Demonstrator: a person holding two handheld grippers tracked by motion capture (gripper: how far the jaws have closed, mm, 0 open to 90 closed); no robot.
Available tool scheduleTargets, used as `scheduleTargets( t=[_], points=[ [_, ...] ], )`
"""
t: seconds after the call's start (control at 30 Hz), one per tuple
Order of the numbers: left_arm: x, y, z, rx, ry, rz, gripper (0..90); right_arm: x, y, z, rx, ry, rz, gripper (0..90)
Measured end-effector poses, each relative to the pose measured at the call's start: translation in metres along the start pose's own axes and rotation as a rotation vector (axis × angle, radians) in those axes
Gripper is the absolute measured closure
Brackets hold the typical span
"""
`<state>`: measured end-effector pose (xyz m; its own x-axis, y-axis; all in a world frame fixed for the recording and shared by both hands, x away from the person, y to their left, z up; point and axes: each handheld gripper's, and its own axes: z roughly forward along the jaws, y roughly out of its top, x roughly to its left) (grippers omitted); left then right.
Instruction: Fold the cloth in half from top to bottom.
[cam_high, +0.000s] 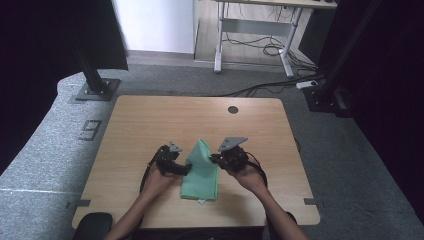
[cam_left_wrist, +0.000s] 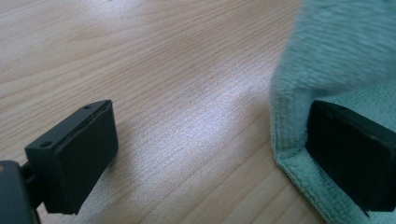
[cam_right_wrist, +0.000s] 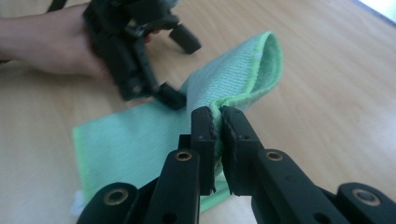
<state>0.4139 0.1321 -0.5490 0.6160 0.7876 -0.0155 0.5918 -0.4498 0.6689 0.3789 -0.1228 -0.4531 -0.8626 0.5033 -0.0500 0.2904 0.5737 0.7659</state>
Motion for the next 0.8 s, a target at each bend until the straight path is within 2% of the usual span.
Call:
scheduleTargets(
  t=[0.3, 0.67, 0.8],
  points=[
    [0.0, 0.0, 0.0, -0.001, 0.001, -0.001, 2.6, 0.016, -0.03, 0.002, 0.019, 0.05, 0.034, 82.7],
    [0.0, -0.001, -0.001, -0.006, -0.013, 0.017, 3.4, 0.03, -0.063, 0.022, 0.063, 0.097, 0.083, 82.1],
    [0.0, -0.001, -0.001, -0.006, -0.026, 0.027, 3.3, 0.034, -0.07, 0.026, 0.08, 0.101, 0.085, 81.2]
  ],
)
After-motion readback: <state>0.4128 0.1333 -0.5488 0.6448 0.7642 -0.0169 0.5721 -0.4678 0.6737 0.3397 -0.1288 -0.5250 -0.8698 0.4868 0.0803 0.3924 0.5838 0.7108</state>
